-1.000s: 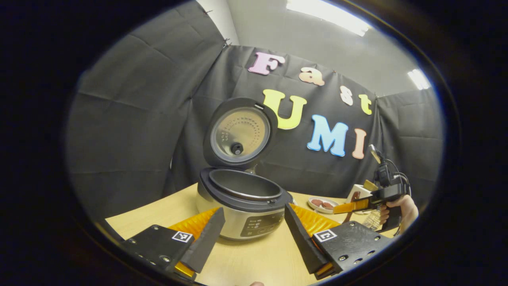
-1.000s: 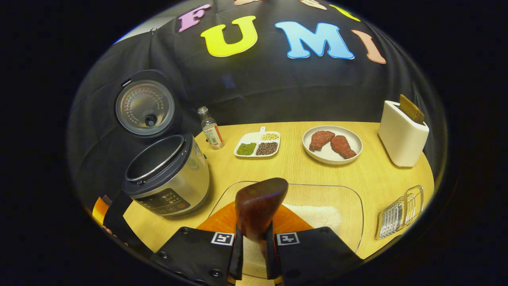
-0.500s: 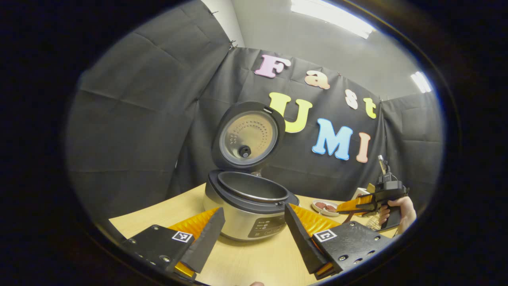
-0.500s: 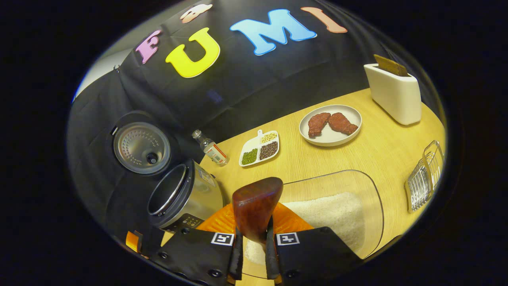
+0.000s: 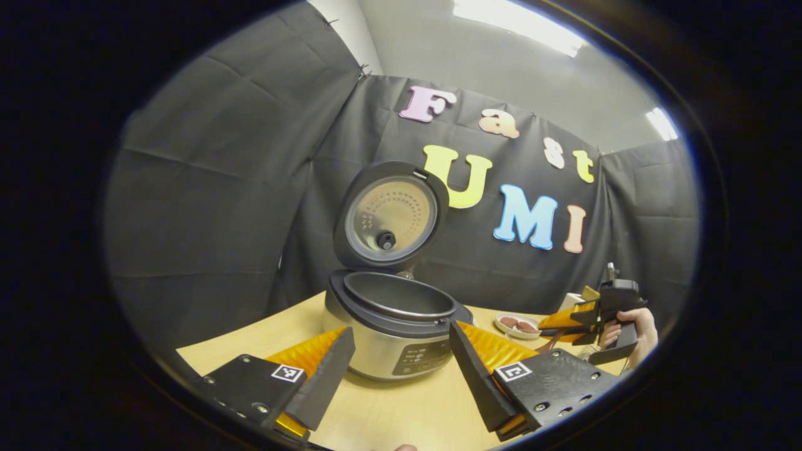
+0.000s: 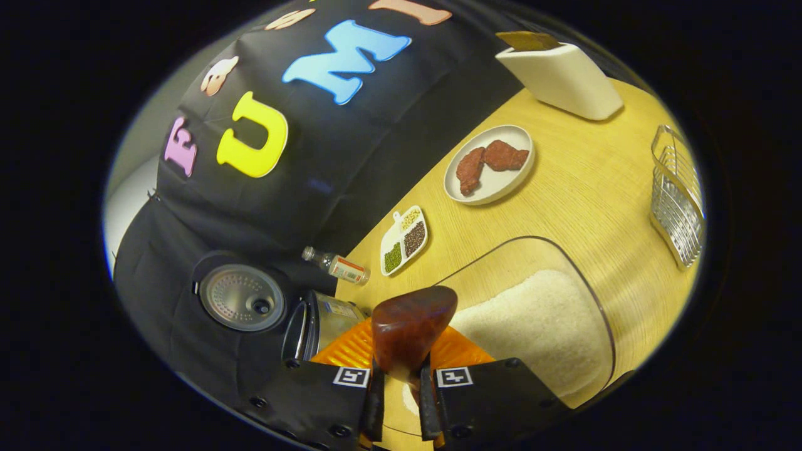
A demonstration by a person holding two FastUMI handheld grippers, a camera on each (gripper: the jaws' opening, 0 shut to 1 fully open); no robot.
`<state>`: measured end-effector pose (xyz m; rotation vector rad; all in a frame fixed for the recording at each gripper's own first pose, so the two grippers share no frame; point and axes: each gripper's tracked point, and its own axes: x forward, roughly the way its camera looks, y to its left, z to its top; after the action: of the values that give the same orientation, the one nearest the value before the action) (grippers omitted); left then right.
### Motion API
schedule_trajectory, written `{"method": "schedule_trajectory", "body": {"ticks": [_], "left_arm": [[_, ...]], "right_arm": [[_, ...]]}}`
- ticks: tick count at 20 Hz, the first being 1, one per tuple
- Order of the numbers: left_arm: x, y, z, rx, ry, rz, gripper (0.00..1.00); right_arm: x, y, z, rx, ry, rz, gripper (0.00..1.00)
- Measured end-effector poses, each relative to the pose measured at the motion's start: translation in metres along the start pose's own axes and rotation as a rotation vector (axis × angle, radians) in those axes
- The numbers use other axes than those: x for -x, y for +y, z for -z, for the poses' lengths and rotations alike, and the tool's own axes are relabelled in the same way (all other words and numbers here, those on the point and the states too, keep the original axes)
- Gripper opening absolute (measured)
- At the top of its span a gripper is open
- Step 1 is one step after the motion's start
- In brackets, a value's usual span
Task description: Close the left gripper, press the button to open the rice cooker; take a wooden spoon from the chopstick holder with the right hand, scoop a spoonful of rice and pour it into the rice cooker, then put the wooden spoon back into the chopstick holder.
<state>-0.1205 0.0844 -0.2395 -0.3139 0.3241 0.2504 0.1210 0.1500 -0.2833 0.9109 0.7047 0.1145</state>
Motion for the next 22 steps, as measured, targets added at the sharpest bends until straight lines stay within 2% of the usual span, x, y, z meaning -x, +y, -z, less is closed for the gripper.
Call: {"method": "schedule_trajectory", "body": {"ticks": [5, 7, 10, 15, 16, 21, 22], "left_arm": [[0.002, -0.009, 0.001, 0.004, 0.007, 0.014, 0.94], [0.002, -0.011, 0.000, 0.003, 0.006, 0.015, 0.95], [0.001, -0.016, 0.000, 0.000, 0.005, 0.021, 0.94], [0.007, -0.016, -0.005, -0.022, -0.004, 0.017, 0.94], [0.008, -0.015, -0.007, -0.028, -0.008, 0.014, 0.94], [0.013, -0.003, -0.007, -0.021, -0.009, -0.009, 0.94], [0.014, 0.002, -0.005, -0.014, -0.010, -0.014, 0.94]], "right_arm": [[0.014, -0.028, -0.032, -0.198, -0.091, -0.009, 0.24], [0.020, -0.030, -0.045, -0.229, -0.123, -0.017, 0.27], [0.031, -0.030, -0.061, -0.264, -0.165, -0.031, 0.24], [0.036, -0.003, -0.071, -0.320, -0.181, -0.109, 0.22], [0.036, 0.004, -0.071, -0.321, -0.183, -0.117, 0.24], [0.030, 0.055, -0.072, -0.338, -0.175, -0.194, 0.22], [0.025, 0.063, -0.069, -0.343, -0.162, -0.201, 0.24]]}}
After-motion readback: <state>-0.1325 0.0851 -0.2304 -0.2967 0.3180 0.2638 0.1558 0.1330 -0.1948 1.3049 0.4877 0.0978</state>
